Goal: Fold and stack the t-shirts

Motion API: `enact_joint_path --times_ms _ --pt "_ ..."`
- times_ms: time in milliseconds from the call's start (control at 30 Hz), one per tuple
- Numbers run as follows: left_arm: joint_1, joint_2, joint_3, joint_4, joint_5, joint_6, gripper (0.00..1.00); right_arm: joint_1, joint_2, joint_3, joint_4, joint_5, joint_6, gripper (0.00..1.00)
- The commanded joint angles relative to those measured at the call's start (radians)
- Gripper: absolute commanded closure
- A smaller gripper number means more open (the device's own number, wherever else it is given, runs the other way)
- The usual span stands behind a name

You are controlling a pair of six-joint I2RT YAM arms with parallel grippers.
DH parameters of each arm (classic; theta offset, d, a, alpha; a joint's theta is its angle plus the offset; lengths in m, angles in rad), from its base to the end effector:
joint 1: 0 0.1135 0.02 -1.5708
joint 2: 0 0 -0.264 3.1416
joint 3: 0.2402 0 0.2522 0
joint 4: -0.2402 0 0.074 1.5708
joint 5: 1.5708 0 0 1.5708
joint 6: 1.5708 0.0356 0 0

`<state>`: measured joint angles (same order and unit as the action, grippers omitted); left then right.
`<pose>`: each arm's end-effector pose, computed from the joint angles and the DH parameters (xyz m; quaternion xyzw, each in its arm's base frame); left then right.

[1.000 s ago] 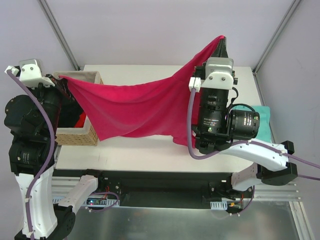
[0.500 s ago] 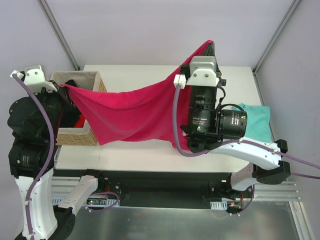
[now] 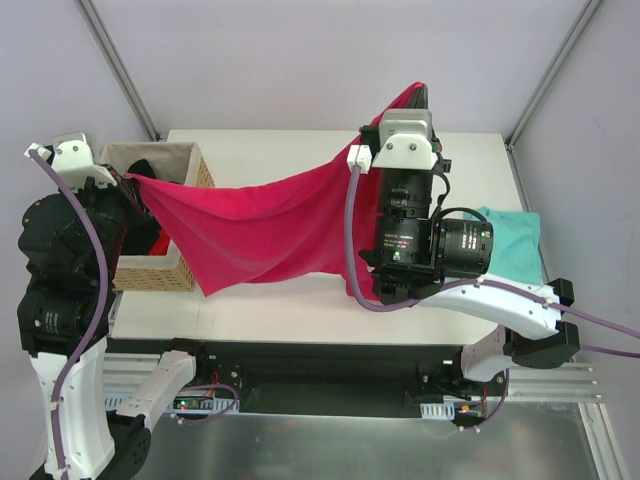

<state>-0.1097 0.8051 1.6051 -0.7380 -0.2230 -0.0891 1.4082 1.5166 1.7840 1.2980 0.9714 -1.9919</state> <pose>0.0736 -0.0002 0.5281 -0.0741 0.6814 0.0040 0.7281 0.0657 0.2189 0.5938 -0.0625 0.4626 -0.2557 0.8466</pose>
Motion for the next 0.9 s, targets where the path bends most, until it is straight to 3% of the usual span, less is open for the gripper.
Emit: enact_joint_path --times_ms 0,333,867 --pt "0.005 0.016 -0.008 0.014 -0.029 -0.008 1.00 0.003 -0.006 0.000 0.233 0.032 -0.708 0.99" --pt "0.007 0.058 -0.042 -0.003 -0.021 -0.017 1.00 -0.072 0.019 -0.032 0.234 0.093 -0.650 0.99" --pt "0.005 0.246 0.038 0.000 -0.003 -0.024 1.00 -0.229 0.056 -0.051 0.135 0.158 -0.490 0.99"
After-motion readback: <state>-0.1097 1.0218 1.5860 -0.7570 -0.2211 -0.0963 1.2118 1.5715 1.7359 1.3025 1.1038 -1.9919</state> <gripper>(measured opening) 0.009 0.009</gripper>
